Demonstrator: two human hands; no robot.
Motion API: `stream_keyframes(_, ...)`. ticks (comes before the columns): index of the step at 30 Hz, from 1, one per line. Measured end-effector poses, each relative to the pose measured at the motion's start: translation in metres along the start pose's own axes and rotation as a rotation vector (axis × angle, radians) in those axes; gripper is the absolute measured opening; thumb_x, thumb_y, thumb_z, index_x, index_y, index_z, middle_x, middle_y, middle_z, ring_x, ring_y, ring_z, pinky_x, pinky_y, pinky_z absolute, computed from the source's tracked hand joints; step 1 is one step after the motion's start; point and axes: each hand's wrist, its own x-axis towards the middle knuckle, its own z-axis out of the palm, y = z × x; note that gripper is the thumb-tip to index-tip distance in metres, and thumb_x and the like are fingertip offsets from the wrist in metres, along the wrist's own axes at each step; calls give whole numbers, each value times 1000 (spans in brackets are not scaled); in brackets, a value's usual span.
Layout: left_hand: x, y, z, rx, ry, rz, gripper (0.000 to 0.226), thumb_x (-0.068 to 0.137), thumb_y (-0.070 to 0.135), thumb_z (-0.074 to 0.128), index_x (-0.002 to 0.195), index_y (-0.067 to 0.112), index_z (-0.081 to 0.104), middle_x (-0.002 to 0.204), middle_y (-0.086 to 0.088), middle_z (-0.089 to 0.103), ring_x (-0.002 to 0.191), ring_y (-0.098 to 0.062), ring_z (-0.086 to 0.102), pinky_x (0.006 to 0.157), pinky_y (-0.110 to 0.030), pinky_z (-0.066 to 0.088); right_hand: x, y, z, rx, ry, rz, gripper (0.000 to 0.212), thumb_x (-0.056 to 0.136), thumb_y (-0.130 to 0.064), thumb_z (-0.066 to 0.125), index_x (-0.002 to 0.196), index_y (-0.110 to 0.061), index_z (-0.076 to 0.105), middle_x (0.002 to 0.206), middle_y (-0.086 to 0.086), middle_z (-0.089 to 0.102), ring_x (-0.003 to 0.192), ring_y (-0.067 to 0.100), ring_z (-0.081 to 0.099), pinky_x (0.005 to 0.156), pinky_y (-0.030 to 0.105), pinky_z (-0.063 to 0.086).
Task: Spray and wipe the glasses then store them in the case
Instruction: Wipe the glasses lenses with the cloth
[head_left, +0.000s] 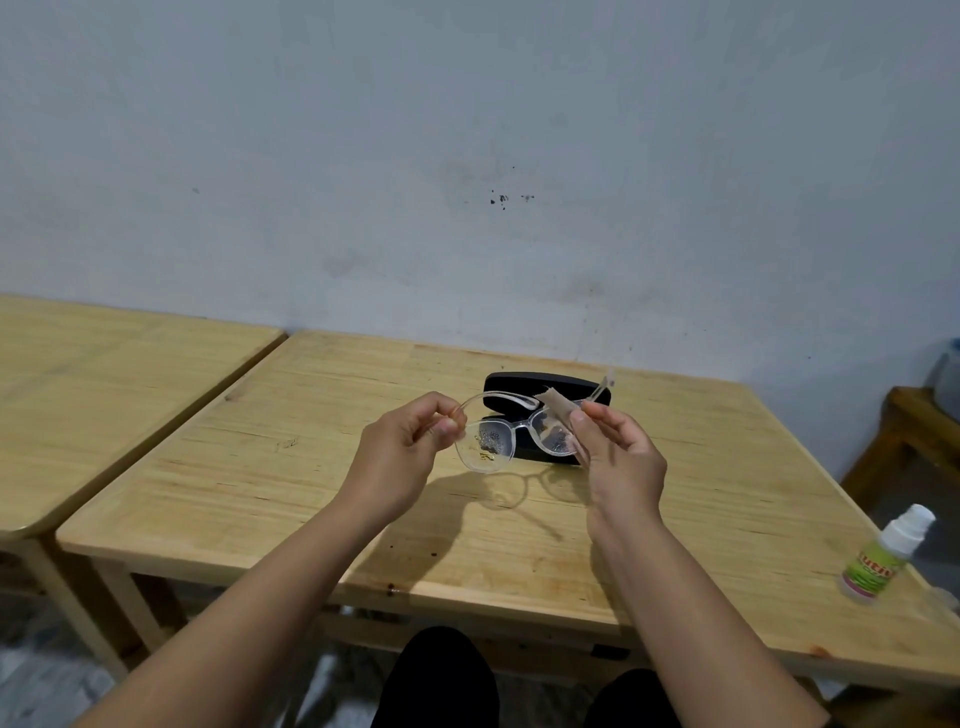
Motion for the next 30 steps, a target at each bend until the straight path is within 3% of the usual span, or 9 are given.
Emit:
stream_keyframes(3,-2,1,-2,-28,-19,-4,22,92,13,55,77,27,63,92,-2,74,90,-3,68,95,-46,49,-2,2,1,13,15,-35,13,84,-7,66,82,-19,68,86,3,67,86,17,64,79,25,53)
stream_keyframes(8,-4,4,0,-28,-31,14,20,92,15,54,79,28,62,91,2,74,93,-6,68,95,-46,49,-10,1,4,-43,73,-182,21,87,-10,63,79,-29,66,84,-7,67,83,7,63,73,17,47)
stream_keyframes(16,0,9,-3,-75,-26,7,23,93,11,52,77,25,62,92,-3,74,90,-4,69,97,-46,47,-7,-7,-8,-213,-103,-272,16,85,-19,66,81,-34,69,80,-12,69,78,3,62,69,11,47)
stream_keyframes(19,0,9,-5,-83,-19,0,24,93,10,51,77,25,62,91,-1,74,89,-4,69,98,-46,47,-7,-15,-13,-313,-154,-271,13,82,-21,70,78,-33,69,73,-7,67,70,4,58,61,7,45)
stream_keyframes(23,0,9,-7,-76,-18,-1,22,93,11,51,78,24,63,91,1,74,89,-3,69,98,-47,47,-10,-21,-18,-375,-241,-261,13,79,-13,71,78,-26,72,61,-14,58,53,-4,52,48,4,37)
stream_keyframes(26,0,10,-6,-73,-20,-1,23,93,11,51,78,24,62,92,0,74,88,-3,69,97,-46,47,-8,-20,-18,-405,-207,-261,12,79,-13,68,75,-24,71,57,-8,54,48,-1,44,47,12,36)
stream_keyframes(28,0,11,-4,-53,-30,0,24,93,12,52,76,26,62,92,-1,74,89,-4,69,97,-46,47,-6,-15,-18,-371,-136,-263,13,81,-14,65,72,-24,67,61,-6,60,60,10,52,56,24,43)
stream_keyframes(30,0,11,-1,-28,-40,10,23,92,13,53,77,27,62,90,-2,74,91,-5,69,96,-47,47,-7,-11,-15,-285,-81,-237,20,84,-11,61,71,-25,65,67,-9,70,72,13,62,65,27,50)
